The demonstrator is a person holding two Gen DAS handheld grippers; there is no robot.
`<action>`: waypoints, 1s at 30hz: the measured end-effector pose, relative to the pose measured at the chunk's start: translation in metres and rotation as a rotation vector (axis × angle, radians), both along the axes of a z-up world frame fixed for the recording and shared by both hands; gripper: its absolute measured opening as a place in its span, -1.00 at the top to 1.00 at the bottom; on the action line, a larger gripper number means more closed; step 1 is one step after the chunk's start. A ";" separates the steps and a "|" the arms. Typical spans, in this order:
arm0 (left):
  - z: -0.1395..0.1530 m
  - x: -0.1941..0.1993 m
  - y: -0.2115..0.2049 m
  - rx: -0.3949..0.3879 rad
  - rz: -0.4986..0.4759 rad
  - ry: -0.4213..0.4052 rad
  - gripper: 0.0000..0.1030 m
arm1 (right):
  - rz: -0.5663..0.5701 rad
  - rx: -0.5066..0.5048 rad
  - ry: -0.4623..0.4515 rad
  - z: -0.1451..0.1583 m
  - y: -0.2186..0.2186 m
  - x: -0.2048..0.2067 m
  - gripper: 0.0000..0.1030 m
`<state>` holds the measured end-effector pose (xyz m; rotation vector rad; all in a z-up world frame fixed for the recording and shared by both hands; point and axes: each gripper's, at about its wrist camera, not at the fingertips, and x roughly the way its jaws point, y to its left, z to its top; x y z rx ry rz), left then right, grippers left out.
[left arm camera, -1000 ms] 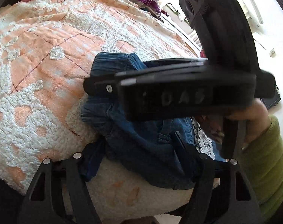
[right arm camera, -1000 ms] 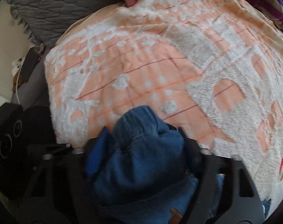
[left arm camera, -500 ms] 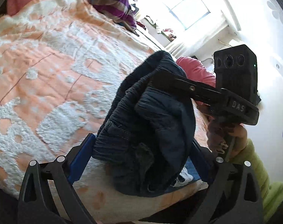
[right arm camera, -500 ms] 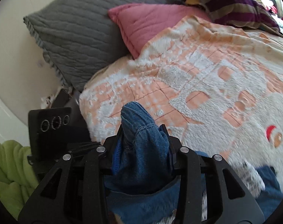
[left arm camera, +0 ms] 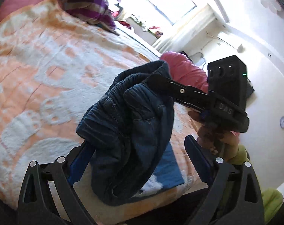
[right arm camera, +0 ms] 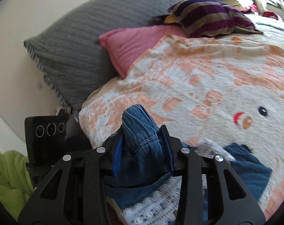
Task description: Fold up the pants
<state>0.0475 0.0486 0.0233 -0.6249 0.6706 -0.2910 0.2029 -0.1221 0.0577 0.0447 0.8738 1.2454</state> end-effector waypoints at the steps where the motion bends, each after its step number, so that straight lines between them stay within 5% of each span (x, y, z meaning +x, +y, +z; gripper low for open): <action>1: 0.002 0.003 -0.006 0.006 -0.012 -0.004 -0.82 | -0.019 0.009 0.006 0.000 -0.008 0.003 0.33; 7: 0.007 0.024 -0.044 0.025 -0.104 -0.032 -0.82 | -0.093 0.030 0.062 0.001 -0.050 0.016 0.13; 11: -0.010 0.024 -0.075 0.042 -0.261 -0.007 -0.82 | -0.162 0.037 0.083 0.001 -0.086 0.013 -0.18; 17: -0.044 0.022 -0.103 0.100 -0.344 0.063 -0.82 | -0.277 -0.146 0.066 -0.022 -0.098 0.008 -0.25; 23: -0.046 0.022 -0.099 0.107 -0.377 0.052 -0.82 | -0.300 -0.529 0.027 -0.074 -0.077 0.014 -0.22; 30: -0.011 0.005 -0.088 0.143 -0.361 -0.030 -0.84 | -0.335 -0.531 0.021 -0.075 -0.093 0.018 -0.23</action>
